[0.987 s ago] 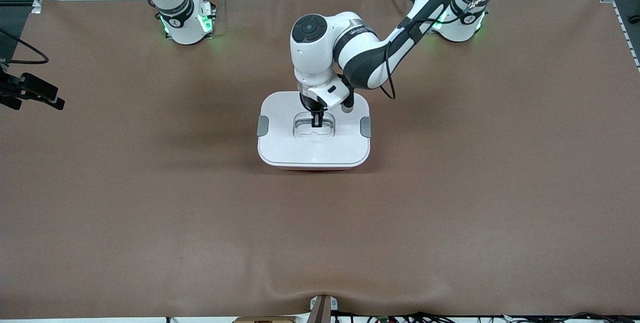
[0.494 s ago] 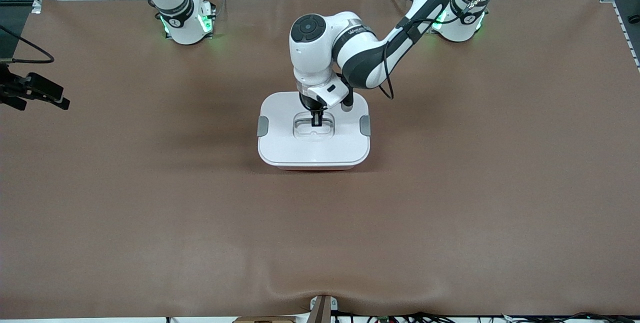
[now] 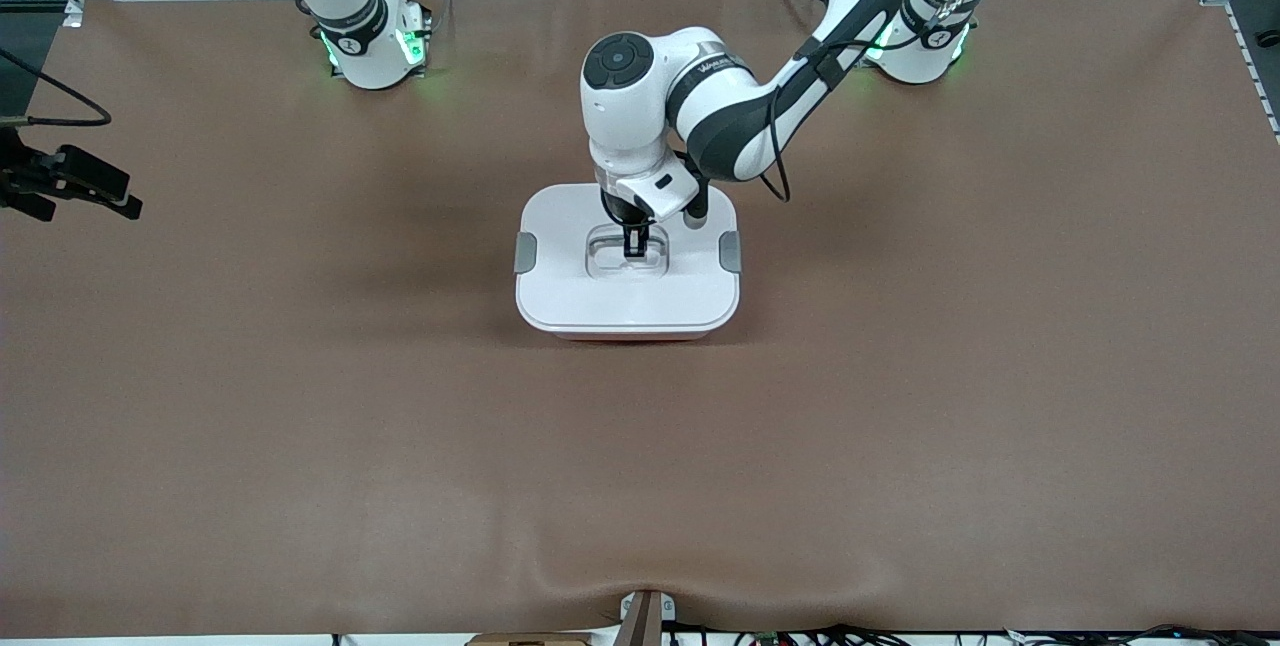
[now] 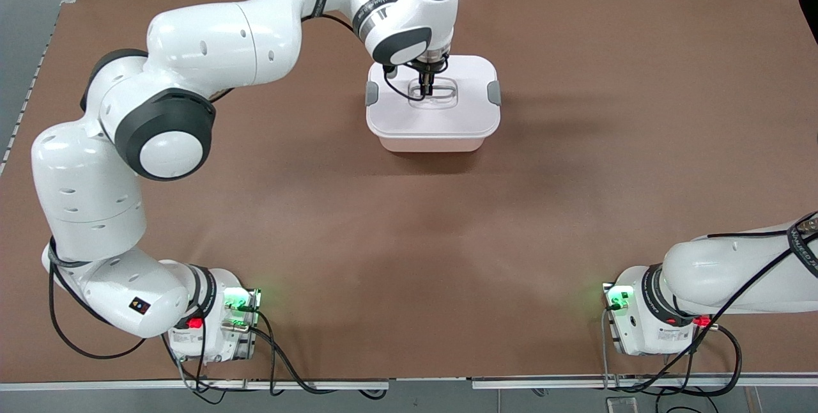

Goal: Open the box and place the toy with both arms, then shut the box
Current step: 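Lower the lid onto the box with the left gripper and press it, then open the left gripper and lift it off the lid handle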

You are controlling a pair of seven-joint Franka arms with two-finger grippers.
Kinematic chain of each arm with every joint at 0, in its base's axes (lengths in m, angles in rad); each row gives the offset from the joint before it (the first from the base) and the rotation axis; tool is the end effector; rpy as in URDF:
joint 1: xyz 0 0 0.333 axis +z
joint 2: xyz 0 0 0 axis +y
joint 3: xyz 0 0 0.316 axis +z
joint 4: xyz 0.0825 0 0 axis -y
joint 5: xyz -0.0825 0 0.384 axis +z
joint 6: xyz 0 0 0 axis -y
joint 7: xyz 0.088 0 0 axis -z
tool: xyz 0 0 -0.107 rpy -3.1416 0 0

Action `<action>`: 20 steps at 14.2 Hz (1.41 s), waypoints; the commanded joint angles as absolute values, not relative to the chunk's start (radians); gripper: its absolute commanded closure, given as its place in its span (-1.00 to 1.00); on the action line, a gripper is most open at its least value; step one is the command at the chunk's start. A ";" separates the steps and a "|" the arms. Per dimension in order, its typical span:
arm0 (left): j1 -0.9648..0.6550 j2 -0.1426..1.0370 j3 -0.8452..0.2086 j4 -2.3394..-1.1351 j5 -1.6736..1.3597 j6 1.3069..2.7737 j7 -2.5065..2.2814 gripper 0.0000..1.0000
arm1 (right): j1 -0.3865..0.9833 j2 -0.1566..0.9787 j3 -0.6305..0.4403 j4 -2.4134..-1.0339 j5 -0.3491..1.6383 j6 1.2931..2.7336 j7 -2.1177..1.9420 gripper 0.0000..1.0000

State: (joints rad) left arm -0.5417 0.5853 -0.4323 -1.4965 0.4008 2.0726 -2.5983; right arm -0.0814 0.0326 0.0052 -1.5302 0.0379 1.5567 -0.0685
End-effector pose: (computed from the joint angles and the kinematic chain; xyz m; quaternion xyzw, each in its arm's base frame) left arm 0.4552 -0.5417 0.3561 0.7272 0.6832 0.0548 0.0381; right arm 0.5621 -0.0389 0.6243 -0.9998 0.0036 0.0017 0.0192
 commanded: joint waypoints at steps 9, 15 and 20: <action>-0.356 0.352 -0.446 -1.425 0.204 1.820 -2.001 -1.00 | -0.081 0.026 0.002 -1.528 0.044 1.548 -0.067 -1.00; -0.178 0.230 -0.442 -1.431 0.184 1.641 -1.375 -1.00 | -0.075 0.029 0.002 -1.528 0.038 1.552 -0.069 -1.00; -0.029 0.170 -0.445 -1.431 0.170 1.549 -0.966 -1.00 | -0.071 0.029 0.003 -1.529 -0.005 1.555 -0.078 -1.00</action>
